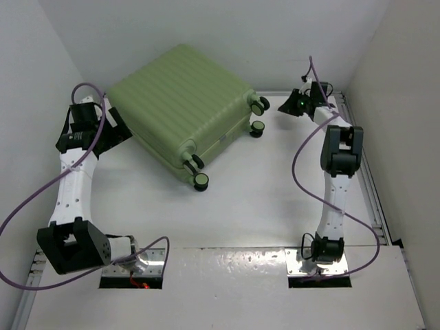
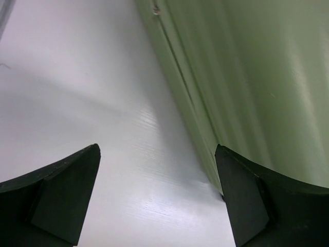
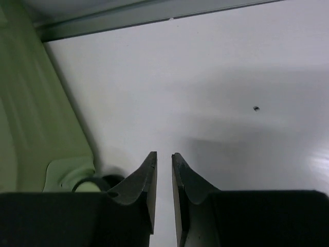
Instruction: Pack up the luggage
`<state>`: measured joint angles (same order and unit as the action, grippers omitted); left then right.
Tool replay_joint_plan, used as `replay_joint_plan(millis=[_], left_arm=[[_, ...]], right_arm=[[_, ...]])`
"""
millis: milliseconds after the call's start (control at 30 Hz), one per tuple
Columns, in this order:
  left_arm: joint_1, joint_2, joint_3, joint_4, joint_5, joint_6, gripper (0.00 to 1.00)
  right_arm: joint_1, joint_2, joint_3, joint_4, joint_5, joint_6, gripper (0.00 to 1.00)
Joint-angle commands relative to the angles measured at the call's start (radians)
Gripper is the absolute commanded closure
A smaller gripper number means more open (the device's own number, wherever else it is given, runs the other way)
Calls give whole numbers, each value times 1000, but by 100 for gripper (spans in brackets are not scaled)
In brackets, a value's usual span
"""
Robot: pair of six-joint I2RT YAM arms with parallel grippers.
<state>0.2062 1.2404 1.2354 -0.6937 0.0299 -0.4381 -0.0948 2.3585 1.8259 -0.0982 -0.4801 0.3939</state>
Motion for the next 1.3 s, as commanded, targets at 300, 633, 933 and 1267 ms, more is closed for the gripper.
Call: replay_joint_plan(millis=[300,633,933,1267], left_arm=[[90,64,18,16,5,-65,1],[121,83,39,-35,17,-36,1],[64,57,59,-127,111,78,1],[186,7,-26,-124,59,79,1]], right_arm=[[128,228,168,172,-354,270,81],[239,29,-226,245,-488,289,87],[225,-137,-487,405,-485,434,65],[145,-409,-734,476,-543,488,67]])
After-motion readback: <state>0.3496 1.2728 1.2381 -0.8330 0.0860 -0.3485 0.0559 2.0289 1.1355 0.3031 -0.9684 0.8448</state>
